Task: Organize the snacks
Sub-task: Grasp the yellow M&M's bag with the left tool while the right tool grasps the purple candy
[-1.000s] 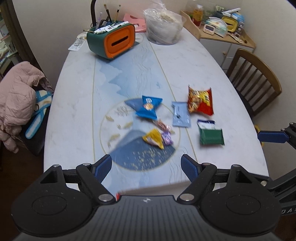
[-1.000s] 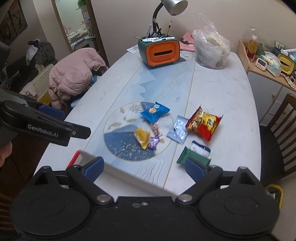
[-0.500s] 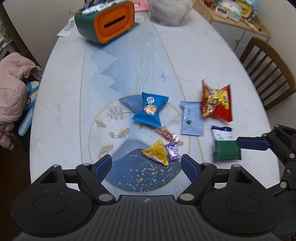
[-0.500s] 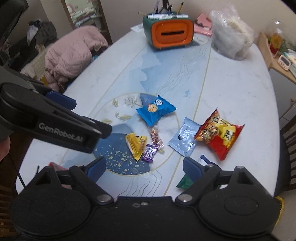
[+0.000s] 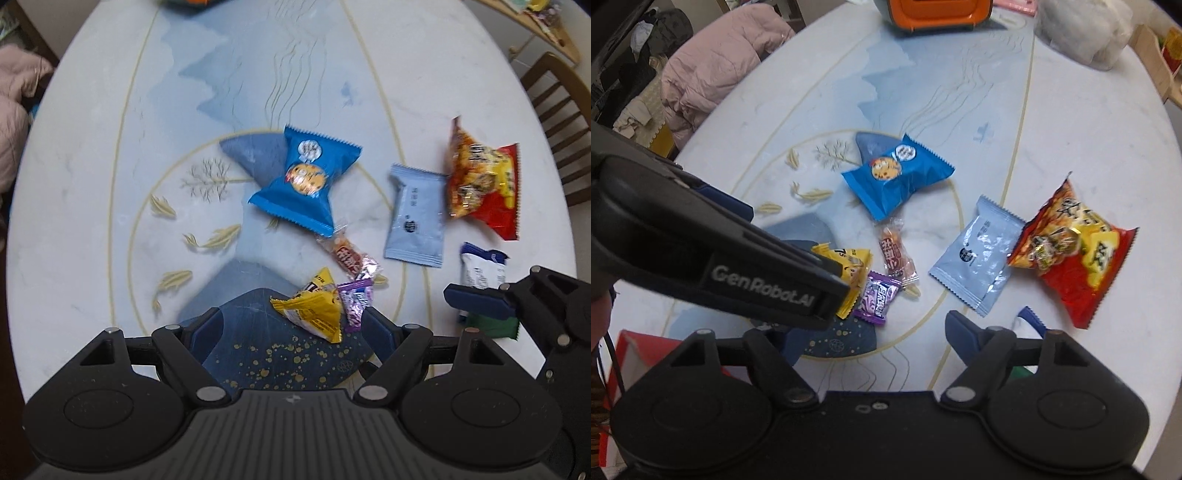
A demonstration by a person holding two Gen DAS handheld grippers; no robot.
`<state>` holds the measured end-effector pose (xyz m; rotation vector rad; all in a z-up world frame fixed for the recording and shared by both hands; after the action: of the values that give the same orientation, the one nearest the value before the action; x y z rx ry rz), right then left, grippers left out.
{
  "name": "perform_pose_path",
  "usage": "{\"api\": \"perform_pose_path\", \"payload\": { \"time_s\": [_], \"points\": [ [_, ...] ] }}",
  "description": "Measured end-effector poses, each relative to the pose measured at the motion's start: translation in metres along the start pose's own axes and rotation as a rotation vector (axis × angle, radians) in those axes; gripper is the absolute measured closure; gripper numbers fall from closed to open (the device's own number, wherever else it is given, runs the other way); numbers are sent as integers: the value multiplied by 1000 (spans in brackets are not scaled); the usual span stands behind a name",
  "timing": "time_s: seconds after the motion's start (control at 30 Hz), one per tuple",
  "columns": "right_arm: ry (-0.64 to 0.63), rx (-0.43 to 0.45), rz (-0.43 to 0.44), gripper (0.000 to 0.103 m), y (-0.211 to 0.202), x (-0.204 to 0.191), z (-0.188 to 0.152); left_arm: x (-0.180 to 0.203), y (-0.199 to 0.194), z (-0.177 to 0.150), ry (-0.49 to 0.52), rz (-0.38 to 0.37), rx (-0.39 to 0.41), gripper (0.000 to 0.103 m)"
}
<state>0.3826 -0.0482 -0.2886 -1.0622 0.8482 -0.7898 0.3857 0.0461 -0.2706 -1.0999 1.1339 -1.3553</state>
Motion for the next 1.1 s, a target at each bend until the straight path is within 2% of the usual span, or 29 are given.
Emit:
{"api": "perform_pose_path", "payload": {
  "time_s": [0.1,0.27,0.37,0.73,0.93,1.07,1.1],
  "points": [
    [-10,-22,2,33,11,-1,-1,-3,15,-2,-21,-4,-27,21],
    [-27,-51,0,47,24,-3,-3,-4,29,-3,-41,-29,-47,22],
    [-34,-61,0,52,30,-5,-3,-4,34,-4,-49,-42,-55,22],
    [-68,-77,-18,66,44,-11,-4,-10,48,-5,-88,-78,-78,47],
    [-65,-52,-27,70,46,-11,0,-14,52,-5,-102,-84,-77,59],
    [-62,-43,-28,80,47,-11,1,-15,52,-7,-112,-87,-69,62],
    [-56,-41,-28,81,47,-11,1,-16,53,-8,-111,-87,-68,66]
  ]
}}
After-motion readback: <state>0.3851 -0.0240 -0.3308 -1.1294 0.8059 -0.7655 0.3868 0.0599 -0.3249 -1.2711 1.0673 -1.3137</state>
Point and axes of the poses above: each gripper's, at about its wrist camera, not at the fingertips, and y roughly the way its jaws point, x to its right, z to its top, the point moved 10 cm from there along y, roughly the way its jaws point, and after that the axes turned 15 degrees about y, right-handed, at the moved point
